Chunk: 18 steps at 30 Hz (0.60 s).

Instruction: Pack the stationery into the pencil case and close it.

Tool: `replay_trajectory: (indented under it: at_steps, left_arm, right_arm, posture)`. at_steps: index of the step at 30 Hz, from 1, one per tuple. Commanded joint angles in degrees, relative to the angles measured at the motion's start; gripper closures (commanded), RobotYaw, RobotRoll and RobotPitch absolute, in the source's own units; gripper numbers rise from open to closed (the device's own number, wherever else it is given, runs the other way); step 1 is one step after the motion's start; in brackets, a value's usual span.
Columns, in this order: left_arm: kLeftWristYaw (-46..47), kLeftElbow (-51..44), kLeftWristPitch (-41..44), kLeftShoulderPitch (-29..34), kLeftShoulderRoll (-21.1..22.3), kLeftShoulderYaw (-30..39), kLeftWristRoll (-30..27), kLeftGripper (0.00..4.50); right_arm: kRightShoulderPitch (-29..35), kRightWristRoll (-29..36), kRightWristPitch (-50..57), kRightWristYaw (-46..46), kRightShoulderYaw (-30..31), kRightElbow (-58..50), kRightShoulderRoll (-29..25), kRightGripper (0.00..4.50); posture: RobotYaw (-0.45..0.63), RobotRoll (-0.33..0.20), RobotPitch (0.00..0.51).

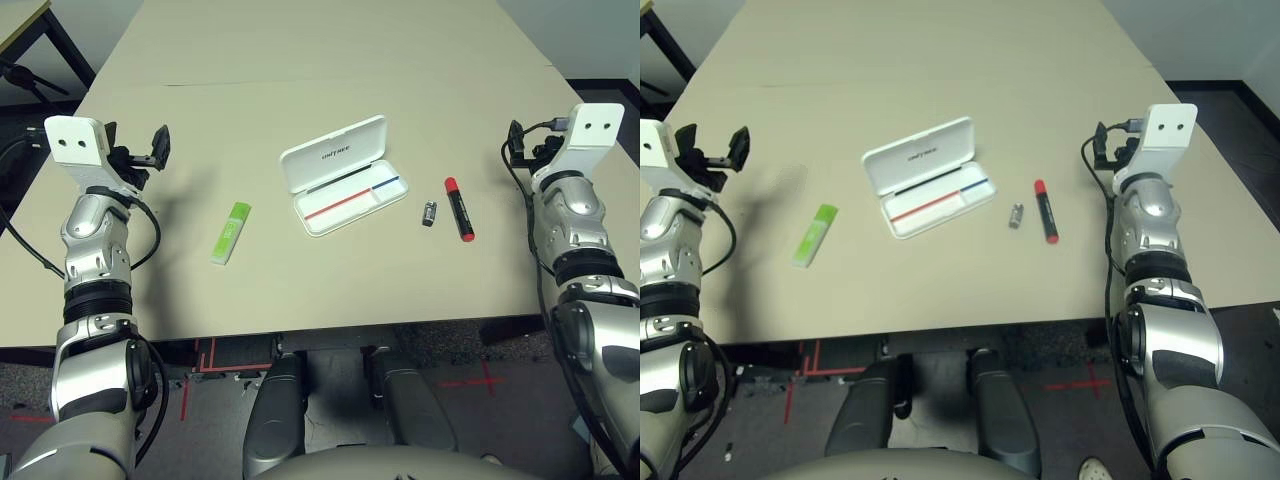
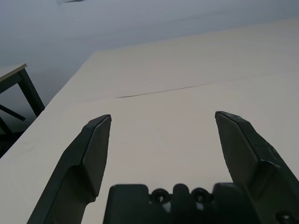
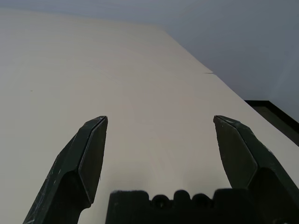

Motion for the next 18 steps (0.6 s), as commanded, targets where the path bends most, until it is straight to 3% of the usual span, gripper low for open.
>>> replay_trajectory:
  at_steps: [1, 18]
  left_arm:
    - [0.02, 0.67, -0.41, 0.61, 0.44, -0.06, 0.31, 0.03]
    - [-0.77, 1.17, -0.49, 0.79, -0.1, -0.32, 0.23, 0.03]
  right_arm:
    - [-1.03, 0.03, 0.07, -0.17, -0.52, 1.03, 0.5, 0.0]
    - [-0.12, 0.09, 0.54, 1.11, -0.42, -0.2, 0.29, 0.0]
  posture:
    - [-0.01, 0.0, 0.158]
    - [-0.04, 0.0, 0.179]
